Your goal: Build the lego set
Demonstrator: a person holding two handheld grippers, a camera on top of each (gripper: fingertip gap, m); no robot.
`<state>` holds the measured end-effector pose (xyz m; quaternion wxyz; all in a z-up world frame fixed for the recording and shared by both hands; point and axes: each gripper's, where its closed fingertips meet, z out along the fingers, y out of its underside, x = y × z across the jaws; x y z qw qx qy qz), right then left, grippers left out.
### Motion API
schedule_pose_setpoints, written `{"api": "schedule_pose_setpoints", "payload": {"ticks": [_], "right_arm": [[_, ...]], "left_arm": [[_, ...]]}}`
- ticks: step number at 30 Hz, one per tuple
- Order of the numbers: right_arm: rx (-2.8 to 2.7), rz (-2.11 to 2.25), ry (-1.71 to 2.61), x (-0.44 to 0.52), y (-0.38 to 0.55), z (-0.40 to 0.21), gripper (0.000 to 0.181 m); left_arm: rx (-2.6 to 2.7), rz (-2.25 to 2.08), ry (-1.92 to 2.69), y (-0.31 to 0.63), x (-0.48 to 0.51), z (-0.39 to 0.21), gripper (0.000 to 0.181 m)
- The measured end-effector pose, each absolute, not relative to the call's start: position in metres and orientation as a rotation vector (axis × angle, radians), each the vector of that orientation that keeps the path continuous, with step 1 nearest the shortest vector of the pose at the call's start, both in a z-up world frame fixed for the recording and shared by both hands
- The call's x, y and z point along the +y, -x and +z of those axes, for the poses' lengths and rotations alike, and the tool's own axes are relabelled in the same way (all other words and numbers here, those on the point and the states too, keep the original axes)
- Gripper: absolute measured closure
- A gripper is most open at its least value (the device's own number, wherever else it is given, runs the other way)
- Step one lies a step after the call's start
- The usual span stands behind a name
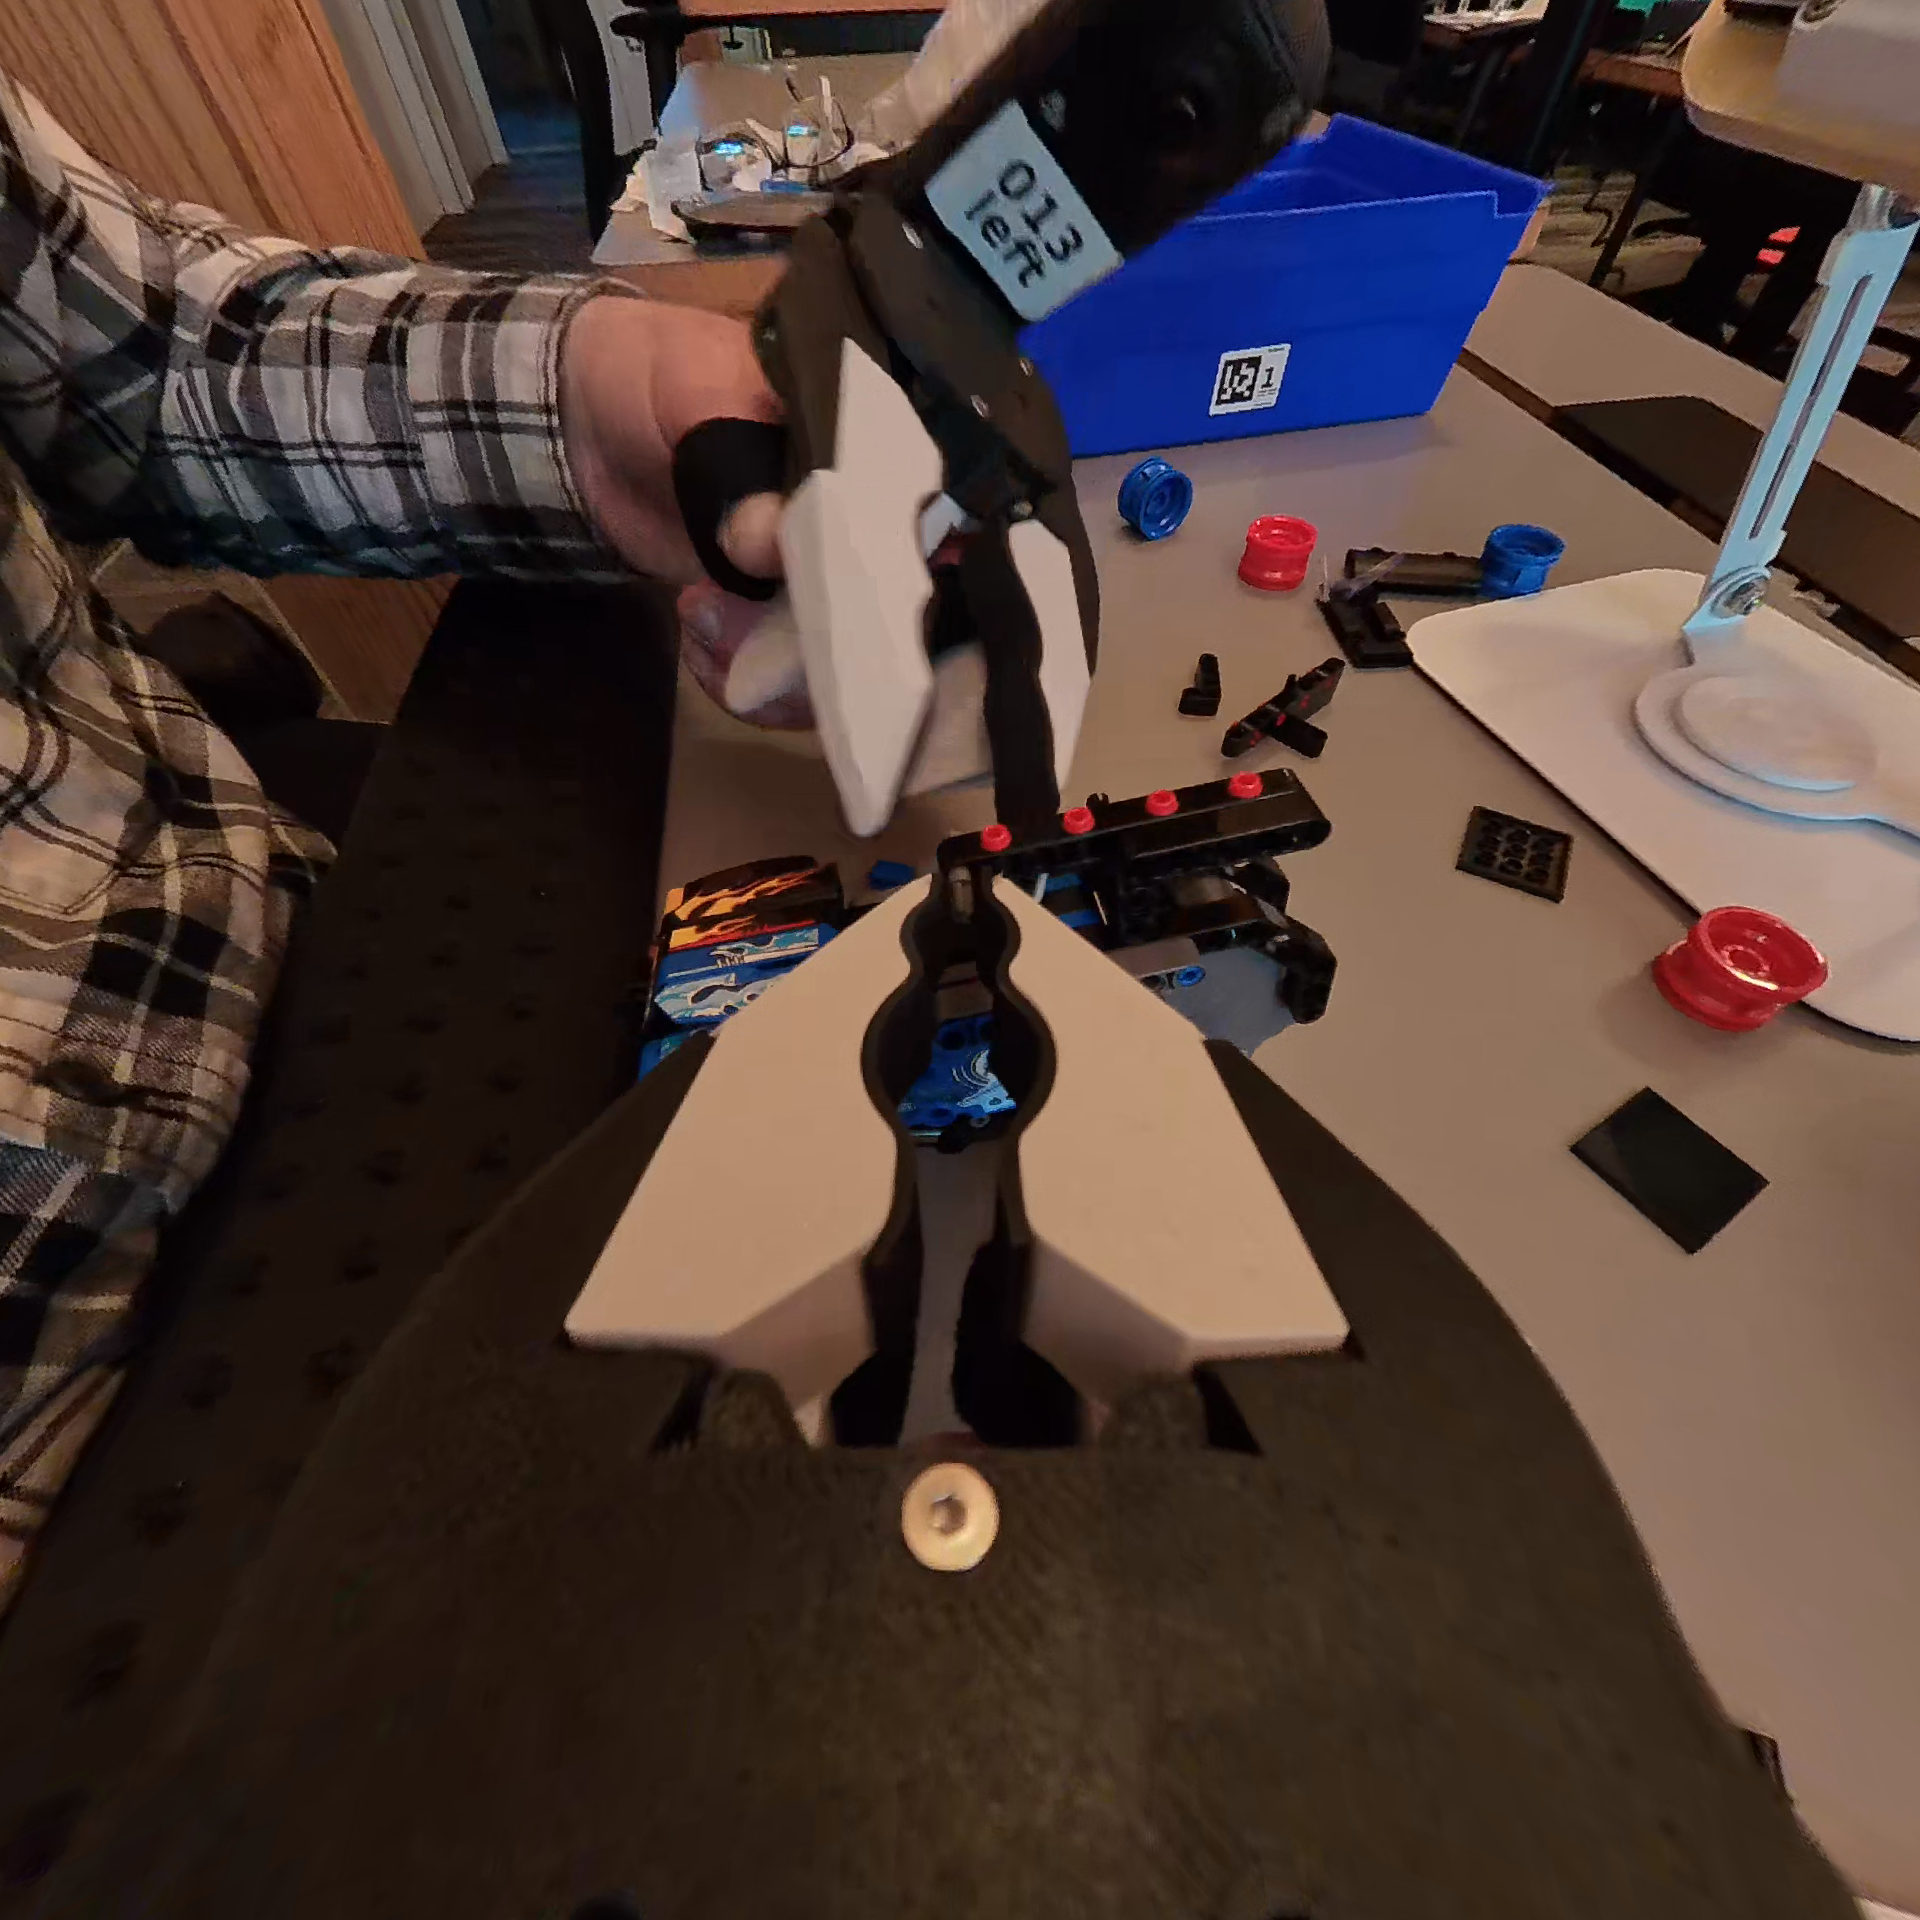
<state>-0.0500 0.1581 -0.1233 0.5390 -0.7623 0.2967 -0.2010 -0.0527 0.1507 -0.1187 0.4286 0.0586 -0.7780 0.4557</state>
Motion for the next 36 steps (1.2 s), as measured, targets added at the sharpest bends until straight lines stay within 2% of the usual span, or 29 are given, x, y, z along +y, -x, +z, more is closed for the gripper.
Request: {"api": "schedule_pose_setpoints", "payload": {"ticks": [1, 6, 19, 24, 28, 33, 36], "right_arm": [[0.695, -0.478, 1.807, 0.158, 0.051, -0.122, 0.179], [0.664, -0.485, 1.825, 0.159, 0.053, -0.122, 0.179], [0.563, -0.365, 1.802, 0.159, 0.071, -0.111, 0.179], [0.638, -0.393, 1.742, 0.117, 0.078, -0.106, 0.179], [0.642, -0.320, 1.894, 0.125, 0.088, -0.133, 0.178], [0.742, -0.272, 1.965, 0.109, 0.100, -0.154, 0.177], [0.773, -0.201, 2.074, 0.115, 0.109, -0.181, 0.172]], "left_arm": [[-1.915, 1.141, -0.169, 0.050, 0.149, -0.120, 0.168], [-1.822, 1.134, -0.187, 0.057, 0.150, -0.119, 0.171], [-1.810, 1.276, -0.092, 0.072, 0.152, -0.108, 0.173], [-1.809, 1.293, -0.179, 0.049, 0.159, -0.116, 0.173], [-1.860, 1.276, -0.171, 0.049, 0.152, -0.118, 0.172], [-1.946, 1.242, -0.202, 0.042, 0.150, -0.132, 0.162], [-1.995, 1.258, -0.210, 0.036, 0.158, -0.127, 0.139]]}}
